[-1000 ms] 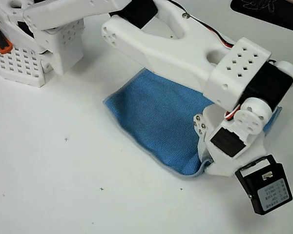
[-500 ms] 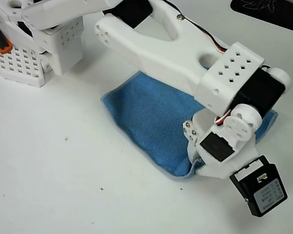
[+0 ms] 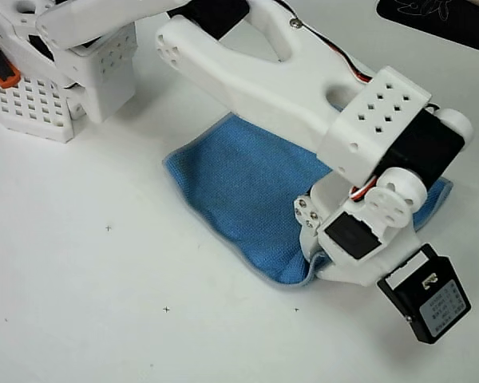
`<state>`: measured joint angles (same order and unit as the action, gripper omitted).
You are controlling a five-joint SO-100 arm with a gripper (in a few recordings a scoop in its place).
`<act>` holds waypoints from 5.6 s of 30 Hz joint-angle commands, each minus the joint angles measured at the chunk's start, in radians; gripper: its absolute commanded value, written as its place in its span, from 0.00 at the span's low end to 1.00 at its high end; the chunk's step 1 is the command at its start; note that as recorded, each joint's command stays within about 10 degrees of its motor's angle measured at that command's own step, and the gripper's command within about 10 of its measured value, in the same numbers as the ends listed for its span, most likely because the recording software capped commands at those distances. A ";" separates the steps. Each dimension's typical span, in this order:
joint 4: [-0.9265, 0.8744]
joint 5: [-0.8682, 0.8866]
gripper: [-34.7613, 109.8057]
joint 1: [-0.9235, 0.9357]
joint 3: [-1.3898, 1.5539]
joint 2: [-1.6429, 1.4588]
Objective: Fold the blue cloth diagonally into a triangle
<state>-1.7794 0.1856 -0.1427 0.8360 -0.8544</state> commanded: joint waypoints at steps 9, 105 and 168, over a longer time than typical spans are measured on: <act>-0.035 -0.218 0.24 0.037 -0.041 -0.175; 0.212 0.643 0.24 -0.408 1.011 -0.920; 0.186 0.445 0.53 -0.388 0.902 -0.869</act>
<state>-1.5723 0.6581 -0.5568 1.6981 -1.5693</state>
